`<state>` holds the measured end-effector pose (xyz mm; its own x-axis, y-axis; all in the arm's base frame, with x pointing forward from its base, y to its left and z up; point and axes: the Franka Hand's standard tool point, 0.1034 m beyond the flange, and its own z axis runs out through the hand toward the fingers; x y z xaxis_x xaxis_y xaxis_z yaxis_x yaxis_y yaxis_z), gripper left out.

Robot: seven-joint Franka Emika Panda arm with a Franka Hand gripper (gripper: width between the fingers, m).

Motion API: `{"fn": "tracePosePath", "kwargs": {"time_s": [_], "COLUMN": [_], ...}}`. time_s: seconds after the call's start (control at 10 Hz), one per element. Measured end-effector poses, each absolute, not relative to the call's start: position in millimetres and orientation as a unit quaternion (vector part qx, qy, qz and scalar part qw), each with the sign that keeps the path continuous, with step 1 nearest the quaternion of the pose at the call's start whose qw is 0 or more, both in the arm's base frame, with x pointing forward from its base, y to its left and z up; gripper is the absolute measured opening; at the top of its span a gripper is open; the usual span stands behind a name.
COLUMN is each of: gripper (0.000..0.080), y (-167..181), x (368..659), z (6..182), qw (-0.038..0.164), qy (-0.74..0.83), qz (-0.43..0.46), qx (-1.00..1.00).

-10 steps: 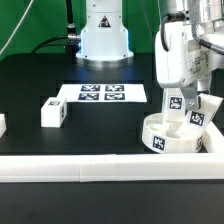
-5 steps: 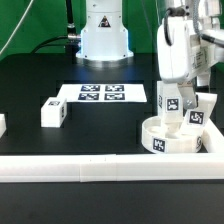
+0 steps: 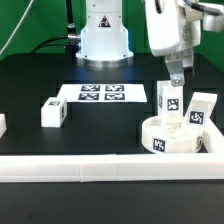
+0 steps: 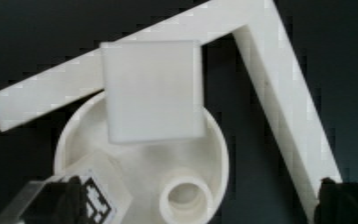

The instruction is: Assemble stool

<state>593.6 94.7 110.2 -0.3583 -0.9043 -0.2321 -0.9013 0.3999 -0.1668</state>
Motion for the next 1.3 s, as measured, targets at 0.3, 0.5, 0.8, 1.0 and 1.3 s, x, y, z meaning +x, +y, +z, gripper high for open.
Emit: {"fn": "tracePosePath", "kwargs": {"time_s": [0.3, 0.5, 0.8, 1.0, 1.3], "gripper": [0.0649, 0.0649, 0.0649, 0.0649, 0.0649], "y": [100.5, 69.9, 25.4, 27.1, 26.2], "x": [593.6, 587.9, 586.3, 585.6, 585.2], "z": [104.3, 104.1, 108.8, 107.4, 106.6], "qw": [0.140, 0.132, 0.127, 0.126, 0.124], "qy": [0.811, 0.739, 0.707, 0.705, 0.695], "qz": [-0.007, -0.029, -0.040, -0.040, -0.041], "qx": [-0.569, -0.660, -0.694, -0.697, -0.707]}}
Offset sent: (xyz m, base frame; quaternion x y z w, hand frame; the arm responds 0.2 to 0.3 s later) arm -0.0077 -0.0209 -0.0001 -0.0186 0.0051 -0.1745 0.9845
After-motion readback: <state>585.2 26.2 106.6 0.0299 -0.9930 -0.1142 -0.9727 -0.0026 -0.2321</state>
